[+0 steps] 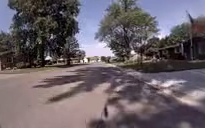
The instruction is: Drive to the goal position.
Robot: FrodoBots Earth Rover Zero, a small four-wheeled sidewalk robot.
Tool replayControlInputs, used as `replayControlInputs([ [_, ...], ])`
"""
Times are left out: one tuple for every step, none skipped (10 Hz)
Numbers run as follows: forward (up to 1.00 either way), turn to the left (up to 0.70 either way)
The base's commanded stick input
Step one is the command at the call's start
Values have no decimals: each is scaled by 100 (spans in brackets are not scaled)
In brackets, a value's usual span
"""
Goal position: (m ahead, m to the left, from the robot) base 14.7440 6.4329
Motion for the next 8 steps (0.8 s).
replayControlInputs([
  [69, 3],
  [69, 3],
  [69, 3],
  [69, 3],
  [69, 3],
  [69, 3],
  [69, 3],
  [69, 3],
])
